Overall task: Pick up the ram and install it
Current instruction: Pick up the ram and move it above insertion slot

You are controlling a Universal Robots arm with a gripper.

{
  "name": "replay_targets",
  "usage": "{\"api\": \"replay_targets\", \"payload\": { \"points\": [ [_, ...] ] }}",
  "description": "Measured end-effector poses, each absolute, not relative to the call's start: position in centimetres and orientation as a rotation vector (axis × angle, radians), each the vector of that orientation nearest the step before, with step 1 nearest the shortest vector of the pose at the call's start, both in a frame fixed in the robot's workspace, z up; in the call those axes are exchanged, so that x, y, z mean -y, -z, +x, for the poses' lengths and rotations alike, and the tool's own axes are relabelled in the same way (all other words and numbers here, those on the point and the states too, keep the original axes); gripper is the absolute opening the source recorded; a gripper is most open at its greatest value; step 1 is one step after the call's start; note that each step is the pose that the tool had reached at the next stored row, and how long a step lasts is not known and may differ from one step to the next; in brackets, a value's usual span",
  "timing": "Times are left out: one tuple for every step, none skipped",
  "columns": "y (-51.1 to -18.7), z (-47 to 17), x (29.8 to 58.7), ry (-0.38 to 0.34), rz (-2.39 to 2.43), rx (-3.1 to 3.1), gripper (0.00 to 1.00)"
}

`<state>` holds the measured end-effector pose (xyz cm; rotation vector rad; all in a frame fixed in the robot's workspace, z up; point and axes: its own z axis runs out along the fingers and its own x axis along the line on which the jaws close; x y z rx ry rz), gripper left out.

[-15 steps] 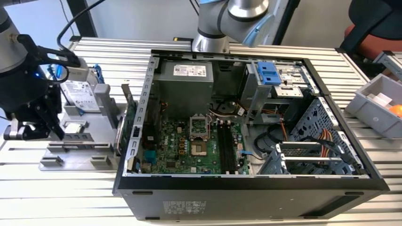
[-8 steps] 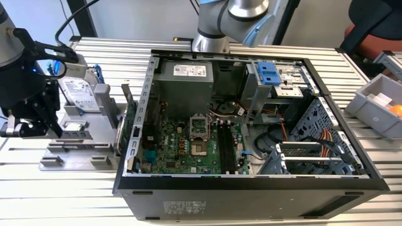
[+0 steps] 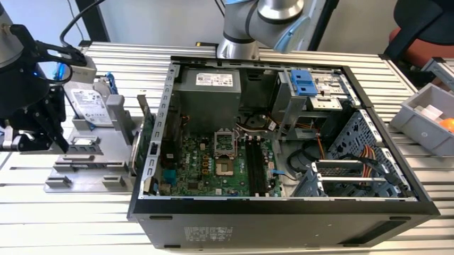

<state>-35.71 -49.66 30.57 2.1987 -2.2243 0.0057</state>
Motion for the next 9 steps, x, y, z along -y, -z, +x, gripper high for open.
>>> {"api": "replay_targets", "payload": {
  "points": [
    [-30.70,-35.71,49.66,-0.006,2.199,2.224,0.00],
    [-30.83,-35.71,49.65,-0.006,2.199,2.224,0.00],
    [-30.95,-35.71,49.66,-0.006,2.199,2.224,0.00],
    [-31.08,-35.71,49.66,-0.006,2.199,2.224,0.00],
    [-31.21,-35.71,49.65,-0.006,2.199,2.224,0.00],
    [-31.32,-35.71,49.66,-0.006,2.199,2.224,0.00],
    [-31.43,-35.71,49.65,-0.006,2.199,2.224,0.00],
    [-31.55,-35.71,49.65,-0.006,2.199,2.224,0.00],
    [-31.67,-35.71,49.65,-0.006,2.199,2.224,0.00]
  ]
}}
